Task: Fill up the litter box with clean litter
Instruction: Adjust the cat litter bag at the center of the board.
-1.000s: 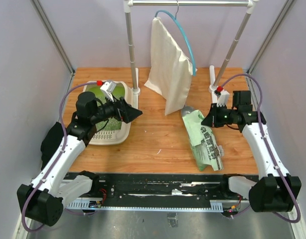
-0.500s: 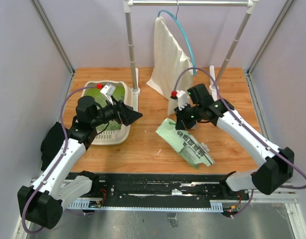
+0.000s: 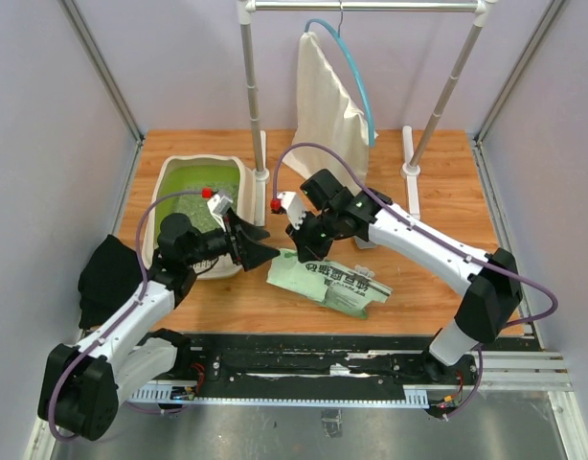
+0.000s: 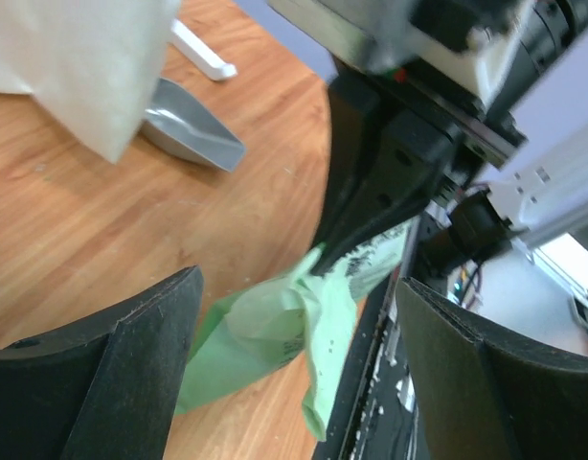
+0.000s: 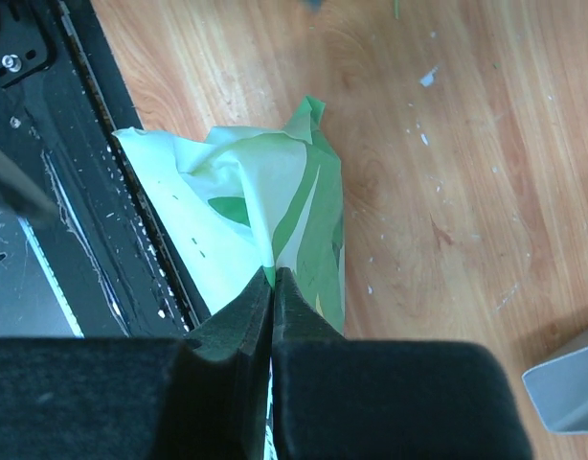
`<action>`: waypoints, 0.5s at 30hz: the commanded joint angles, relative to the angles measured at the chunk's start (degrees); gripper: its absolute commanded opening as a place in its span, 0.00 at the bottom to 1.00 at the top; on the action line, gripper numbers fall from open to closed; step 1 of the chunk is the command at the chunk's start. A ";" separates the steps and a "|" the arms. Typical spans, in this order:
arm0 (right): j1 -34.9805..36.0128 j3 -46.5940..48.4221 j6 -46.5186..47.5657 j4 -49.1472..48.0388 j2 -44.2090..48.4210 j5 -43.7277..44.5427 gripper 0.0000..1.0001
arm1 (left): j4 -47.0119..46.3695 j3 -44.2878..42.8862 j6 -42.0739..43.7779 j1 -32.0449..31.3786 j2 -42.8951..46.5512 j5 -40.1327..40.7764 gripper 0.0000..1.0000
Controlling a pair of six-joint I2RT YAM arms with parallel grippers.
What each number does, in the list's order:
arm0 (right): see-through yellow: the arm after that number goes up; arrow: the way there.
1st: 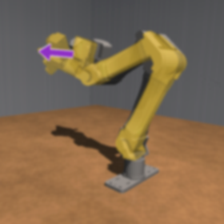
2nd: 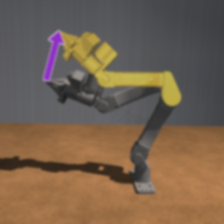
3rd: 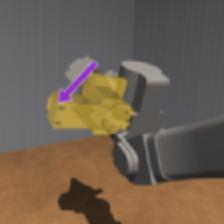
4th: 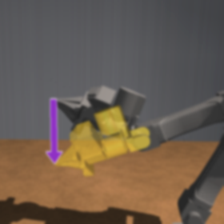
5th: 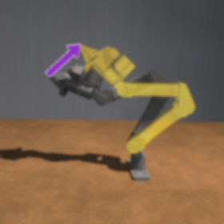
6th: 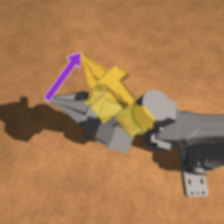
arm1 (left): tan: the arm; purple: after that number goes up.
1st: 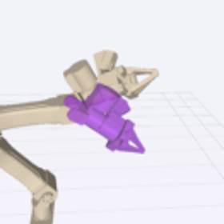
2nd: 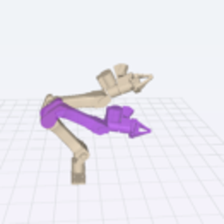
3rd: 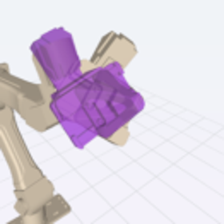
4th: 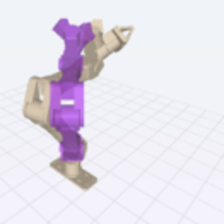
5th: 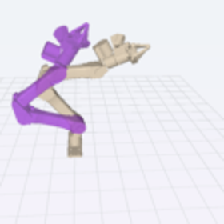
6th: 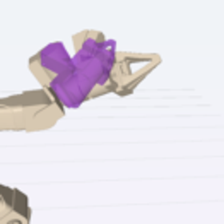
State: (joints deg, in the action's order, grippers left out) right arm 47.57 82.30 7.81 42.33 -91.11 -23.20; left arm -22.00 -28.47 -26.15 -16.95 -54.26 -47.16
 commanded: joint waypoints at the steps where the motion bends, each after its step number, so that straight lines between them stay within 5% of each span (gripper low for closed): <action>1: 0.60 4.16 3.87 -1.52 -0.29 -6.11 0.00 | -13.51 2.52 1.73 -2.81 1.13 -6.27 0.86; 8: 0.64 6.60 6.29 1.01 -2.36 -11.23 0.00 | -0.30 1.31 13.21 -3.36 1.80 -5.24 0.79; 15: 0.79 6.61 7.45 1.45 -2.76 -12.91 0.01 | -0.44 0.97 13.32 -3.68 -1.24 -5.18 0.69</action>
State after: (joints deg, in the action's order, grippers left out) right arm 47.79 86.63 13.56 43.92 -94.37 -32.29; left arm -22.92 -25.93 -15.09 -20.12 -53.93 -51.70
